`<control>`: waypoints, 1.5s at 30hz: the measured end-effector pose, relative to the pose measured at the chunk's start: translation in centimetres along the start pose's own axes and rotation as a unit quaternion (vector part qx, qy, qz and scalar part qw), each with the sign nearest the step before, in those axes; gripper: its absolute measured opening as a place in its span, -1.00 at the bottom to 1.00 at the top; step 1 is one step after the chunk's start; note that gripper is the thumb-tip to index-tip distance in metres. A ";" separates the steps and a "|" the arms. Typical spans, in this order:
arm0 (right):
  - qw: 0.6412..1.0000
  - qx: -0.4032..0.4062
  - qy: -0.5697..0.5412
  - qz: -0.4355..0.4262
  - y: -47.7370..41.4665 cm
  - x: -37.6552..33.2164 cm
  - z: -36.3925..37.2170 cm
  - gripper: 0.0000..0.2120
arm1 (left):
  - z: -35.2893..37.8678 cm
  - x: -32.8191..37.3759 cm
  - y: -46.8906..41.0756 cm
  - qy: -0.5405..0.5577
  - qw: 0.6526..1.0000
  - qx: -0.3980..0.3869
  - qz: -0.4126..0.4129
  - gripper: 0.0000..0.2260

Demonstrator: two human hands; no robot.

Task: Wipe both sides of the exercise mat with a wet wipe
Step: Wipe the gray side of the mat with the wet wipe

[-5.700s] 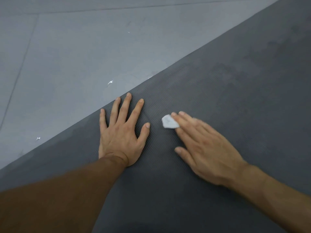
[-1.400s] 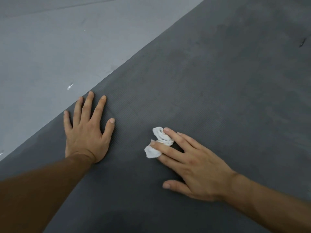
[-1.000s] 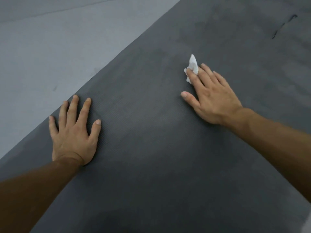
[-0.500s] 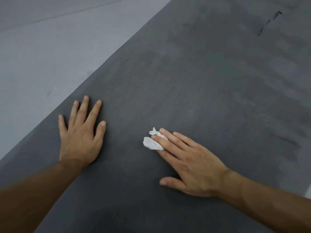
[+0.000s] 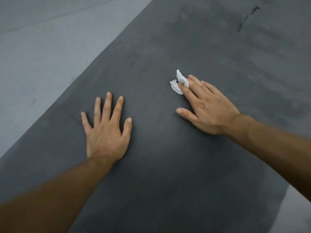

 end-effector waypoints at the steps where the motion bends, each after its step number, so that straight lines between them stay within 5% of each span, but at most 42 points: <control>1: 1.000 -0.002 -0.020 0.005 0.1 -0.5 -0.2 -0.18 | 0.0 0.1 0.0 0.000 1.000 0.000 -0.001 -0.40; 4: 0.996 -0.033 -0.074 -0.023 1.6 -3.3 -0.3 -0.16 | -0.2 0.1 0.0 0.000 1.000 0.002 -0.001 -0.39; 9: 0.977 -0.087 -0.048 -0.189 8.3 -10.3 1.7 -0.17 | -0.2 0.2 0.0 -0.001 1.000 0.006 -0.005 -0.39; 14: 0.965 -0.055 0.001 -0.258 10.4 -10.3 2.8 -0.21 | -0.2 0.2 0.0 -0.004 1.000 0.009 -0.008 -0.38; 22: 0.998 0.008 0.027 -0.057 0.7 1.1 0.5 -0.25 | -0.1 0.1 -0.1 -0.005 1.000 0.008 -0.003 -0.38; 27: 0.999 0.024 -0.029 -0.007 -0.4 1.3 0.4 -0.22 | 0.0 0.0 -0.1 -0.007 1.000 0.008 -0.002 -0.37; 40: 0.966 -0.044 -0.007 -0.256 13.4 -9.7 4.0 -0.21 | -0.1 0.2 -0.1 0.003 1.000 0.013 -0.008 -0.34; 45: 0.977 -0.024 -0.001 -0.211 10.9 -6.3 3.5 -0.25 | -0.2 0.3 0.0 0.001 1.000 0.010 -0.009 -0.33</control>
Point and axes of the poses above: each hand's wrist, its own y-axis away from the middle knuckle, its own z-axis out of the palm, x = y × z, the point moved 2 cm from there along -y, towards the middle knuckle, and after that the axes turned 7 degrees about -x, right-handed, at the moved point
